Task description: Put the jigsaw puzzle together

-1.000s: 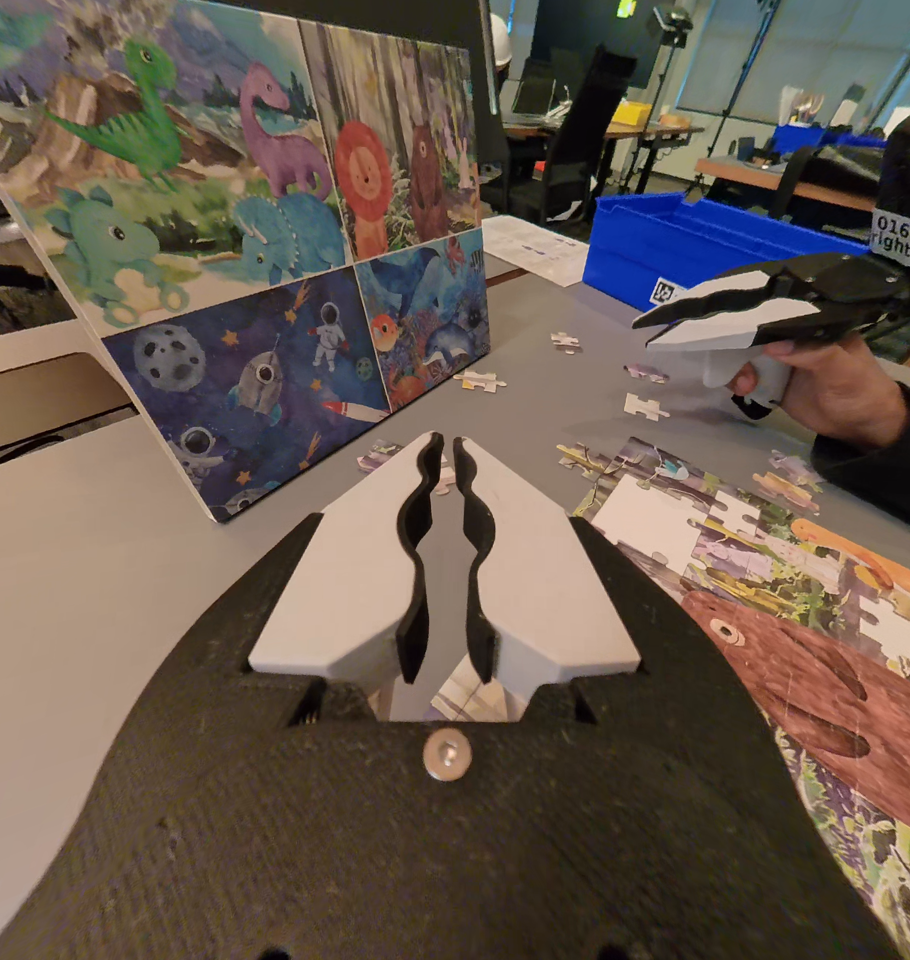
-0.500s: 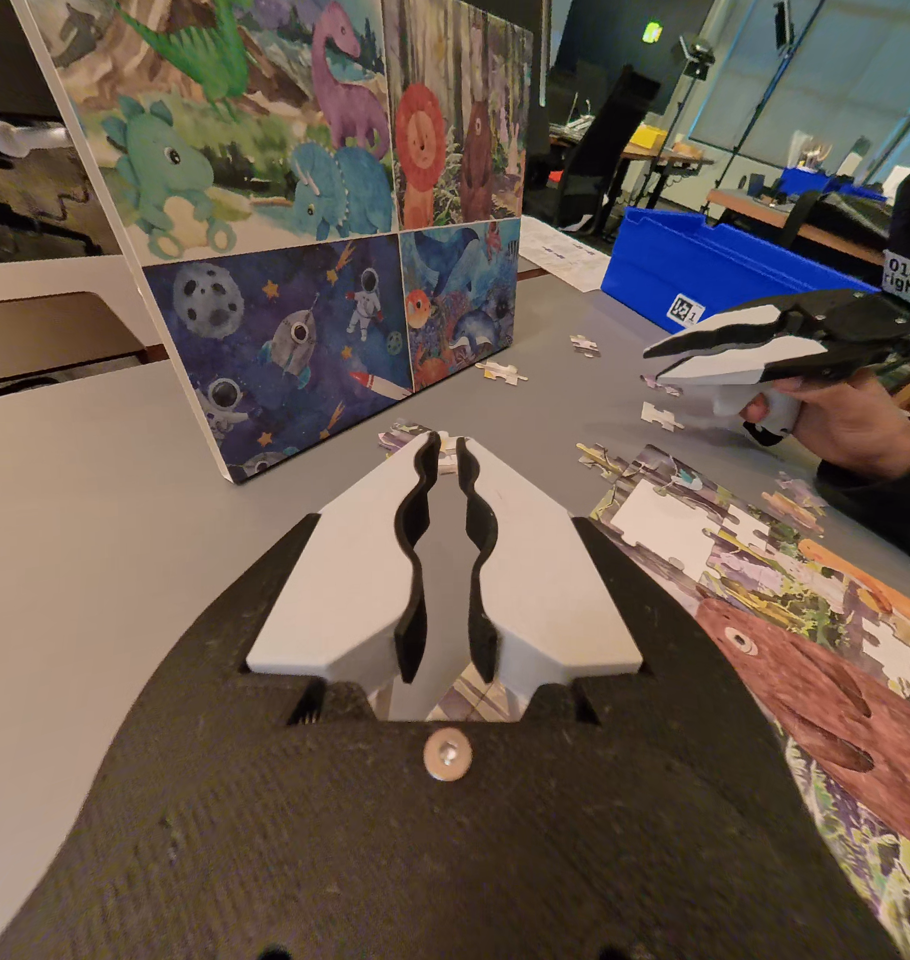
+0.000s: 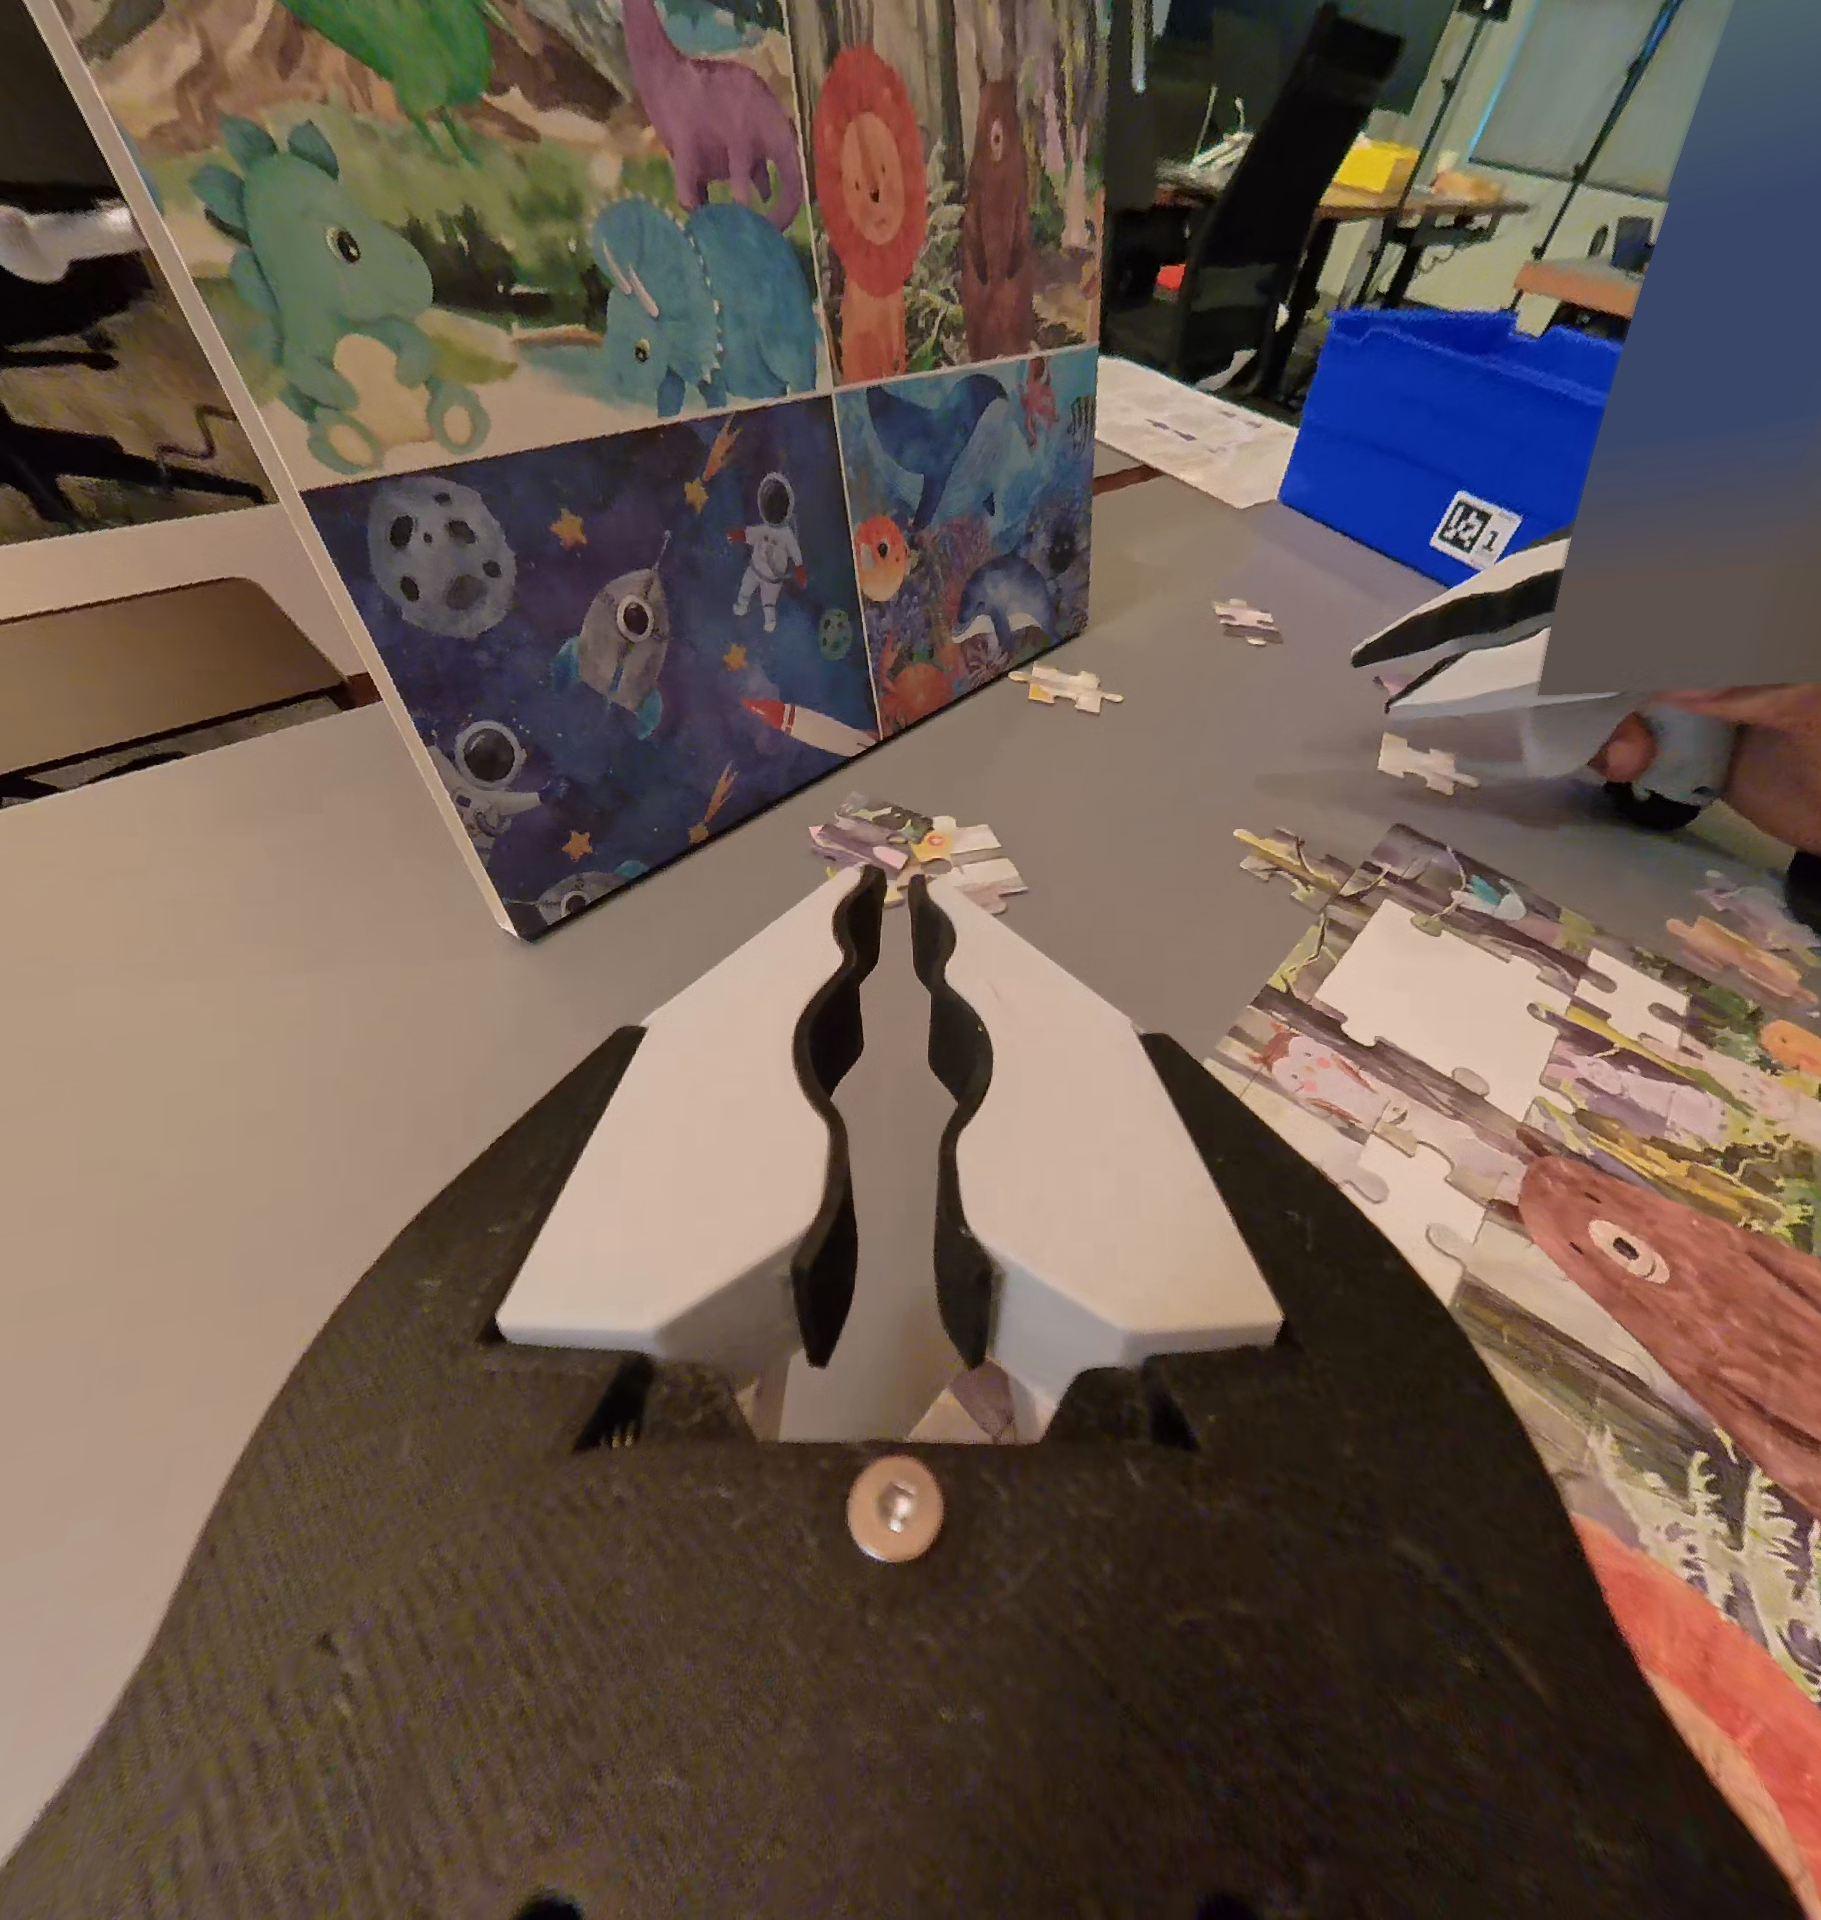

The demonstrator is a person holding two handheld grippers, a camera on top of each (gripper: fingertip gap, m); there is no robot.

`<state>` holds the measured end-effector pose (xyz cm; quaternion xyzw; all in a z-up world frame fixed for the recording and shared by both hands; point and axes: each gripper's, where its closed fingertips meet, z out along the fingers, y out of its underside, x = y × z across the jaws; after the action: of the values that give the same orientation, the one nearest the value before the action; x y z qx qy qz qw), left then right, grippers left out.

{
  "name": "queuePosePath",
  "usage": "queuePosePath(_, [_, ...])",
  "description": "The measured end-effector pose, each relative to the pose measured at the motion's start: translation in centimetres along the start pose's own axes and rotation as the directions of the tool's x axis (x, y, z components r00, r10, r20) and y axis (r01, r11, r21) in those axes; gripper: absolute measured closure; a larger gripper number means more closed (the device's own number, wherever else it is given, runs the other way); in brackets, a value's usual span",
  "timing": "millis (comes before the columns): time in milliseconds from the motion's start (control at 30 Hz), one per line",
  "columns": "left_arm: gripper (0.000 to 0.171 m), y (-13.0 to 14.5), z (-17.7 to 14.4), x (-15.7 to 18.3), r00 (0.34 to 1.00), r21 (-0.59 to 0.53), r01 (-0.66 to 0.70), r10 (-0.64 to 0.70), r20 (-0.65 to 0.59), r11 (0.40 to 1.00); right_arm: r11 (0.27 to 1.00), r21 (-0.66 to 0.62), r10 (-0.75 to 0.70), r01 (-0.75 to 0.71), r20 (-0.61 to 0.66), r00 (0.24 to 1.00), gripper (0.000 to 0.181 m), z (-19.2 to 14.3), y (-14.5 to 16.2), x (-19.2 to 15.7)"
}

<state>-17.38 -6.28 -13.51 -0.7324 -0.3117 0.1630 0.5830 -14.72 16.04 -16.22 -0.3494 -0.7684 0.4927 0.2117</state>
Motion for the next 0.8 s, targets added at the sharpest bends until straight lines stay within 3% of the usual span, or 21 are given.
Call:
queuePosePath(133, [0.169,0.0,0.0,0.0,1.000,0.004,0.004,-0.004,-0.004,1.000,1.000,-0.001,-0.028,0.028,0.000,1.000,0.161,0.0,0.0,-0.3])
queuePosePath(333, [0.168,0.0,0.0,0.0,1.000,0.001,-0.003,0.003,-0.002,1.000,0.999,-0.049,0.000,0.001,0.020,1.000,0.156,0.5,0.6,-0.9])
queuePosePath(467, [0.170,-0.3,-0.1,0.1,1.000,0.023,-0.007,0.006,0.001,1.000,0.988,-0.128,0.095,-0.081,0.115,0.989,0.152,1.9,0.6,-4.3])
queuePosePath(667, [0.170,-0.3,-0.1,0.1,1.000,0.022,-0.012,0.012,0.005,1.000,0.952,-0.296,-0.095,0.074,-0.058,0.994,0.147,3.9,2.6,-4.2])
queuePosePath(800, [0.169,-0.2,0.0,0.2,1.000,0.014,-0.027,0.027,0.009,1.000,0.941,-0.332,-0.114,0.070,-0.114,0.987,0.144,3.3,3.1,-2.7])
